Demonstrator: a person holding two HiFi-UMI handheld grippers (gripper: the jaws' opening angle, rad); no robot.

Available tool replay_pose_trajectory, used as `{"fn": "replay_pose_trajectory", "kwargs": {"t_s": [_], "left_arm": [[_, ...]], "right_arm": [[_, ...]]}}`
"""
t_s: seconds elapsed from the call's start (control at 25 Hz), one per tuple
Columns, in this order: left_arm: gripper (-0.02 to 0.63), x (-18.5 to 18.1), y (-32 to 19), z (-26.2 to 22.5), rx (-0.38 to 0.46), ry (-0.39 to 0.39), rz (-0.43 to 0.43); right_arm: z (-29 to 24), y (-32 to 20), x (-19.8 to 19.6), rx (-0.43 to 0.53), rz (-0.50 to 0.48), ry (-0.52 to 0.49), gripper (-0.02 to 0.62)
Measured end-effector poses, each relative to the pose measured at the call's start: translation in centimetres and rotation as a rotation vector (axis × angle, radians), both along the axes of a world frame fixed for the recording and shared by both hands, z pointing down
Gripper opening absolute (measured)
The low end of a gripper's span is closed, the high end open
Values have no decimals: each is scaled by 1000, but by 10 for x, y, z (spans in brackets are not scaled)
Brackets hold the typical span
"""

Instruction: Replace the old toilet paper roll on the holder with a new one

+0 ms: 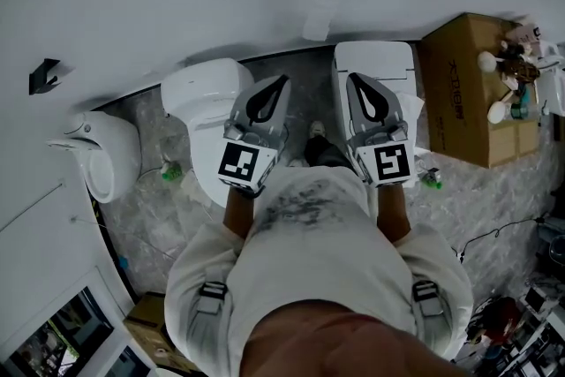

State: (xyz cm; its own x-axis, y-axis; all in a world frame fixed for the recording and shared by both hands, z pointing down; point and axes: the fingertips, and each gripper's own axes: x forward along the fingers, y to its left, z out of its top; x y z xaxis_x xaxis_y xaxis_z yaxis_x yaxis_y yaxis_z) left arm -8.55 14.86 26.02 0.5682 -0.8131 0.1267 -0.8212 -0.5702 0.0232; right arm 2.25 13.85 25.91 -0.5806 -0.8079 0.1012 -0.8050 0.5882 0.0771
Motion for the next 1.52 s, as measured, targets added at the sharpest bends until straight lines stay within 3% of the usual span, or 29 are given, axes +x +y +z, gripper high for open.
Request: {"fn": "replay_pose_trajectory", "kwargs": {"t_s": [0.52, 0.84, 1.52], "left_arm": [[3, 24, -71, 15, -42, -2, -68], [4, 31, -100, 36, -75, 8, -78], [3, 22, -162, 86, -148, 30, -53]], "right_arm": [[18, -79, 26, -53, -58, 11, 3], [34, -105, 20, -95, -98, 15, 2], [78, -164, 14, -151, -29, 34, 2]]}}
